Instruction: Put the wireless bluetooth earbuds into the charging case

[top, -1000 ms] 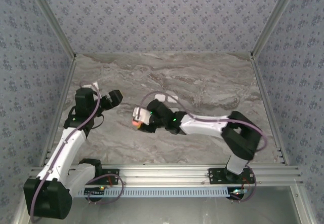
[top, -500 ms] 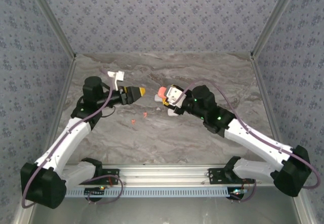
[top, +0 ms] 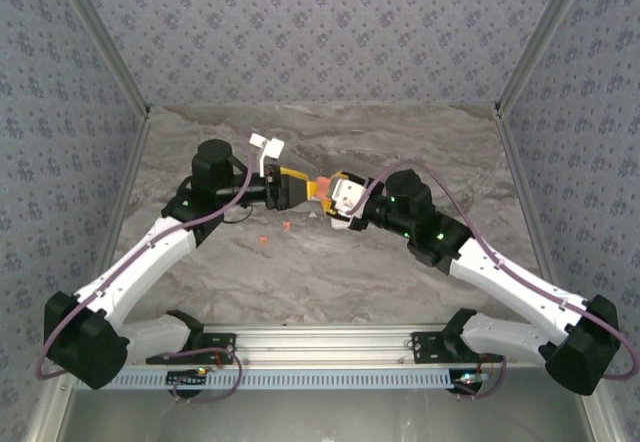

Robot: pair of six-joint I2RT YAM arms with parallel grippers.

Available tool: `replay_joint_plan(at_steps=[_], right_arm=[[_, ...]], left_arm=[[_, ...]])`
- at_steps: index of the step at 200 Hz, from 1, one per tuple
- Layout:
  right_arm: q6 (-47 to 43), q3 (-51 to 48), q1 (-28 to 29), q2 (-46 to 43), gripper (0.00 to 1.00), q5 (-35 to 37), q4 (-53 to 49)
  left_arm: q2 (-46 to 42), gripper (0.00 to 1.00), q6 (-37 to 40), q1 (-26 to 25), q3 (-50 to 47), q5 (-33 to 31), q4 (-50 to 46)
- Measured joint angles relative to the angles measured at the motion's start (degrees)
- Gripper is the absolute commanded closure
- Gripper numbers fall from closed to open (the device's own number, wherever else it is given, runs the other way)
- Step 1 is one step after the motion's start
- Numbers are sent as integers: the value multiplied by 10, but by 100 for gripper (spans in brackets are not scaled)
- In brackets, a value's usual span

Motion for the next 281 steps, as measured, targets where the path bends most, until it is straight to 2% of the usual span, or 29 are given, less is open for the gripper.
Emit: replay_joint_plan(at_steps=[31, 64, 113, 138, 147, 165, 195, 219, 259, 281], right_arm=[[0, 3, 0, 0, 57, -2, 1], [0, 10, 0, 5, 57, -2, 3], [0, 18, 0, 19, 55, -2, 3], [1, 21, -2, 19, 52, -4, 6], [1, 21, -3, 19, 48, -5, 5], [6, 22, -7, 19, 40, -9, 4], [28, 23, -21, 11, 20, -26, -8], [60, 22, -51, -16, 0, -56, -23], [158, 7, -119, -76, 0, -151, -9], [203, 7, -133, -78, 0, -177, -2]], left_arm=[[20, 24, 4, -11, 0, 10, 0], [30, 35, 7, -17, 2, 16, 0], [34, 61, 7, -18, 9, 24, 0], [38, 81, 8, -17, 9, 19, -2], [38, 86, 6, -17, 10, 17, -3], [39, 86, 9, -18, 11, 17, -2], [39, 90, 15, -18, 11, 12, -2], [38, 96, 34, -20, 11, -8, -2], [5, 100, 87, -38, -22, -53, 22], [-16, 100, 121, -54, -37, -74, 31]])
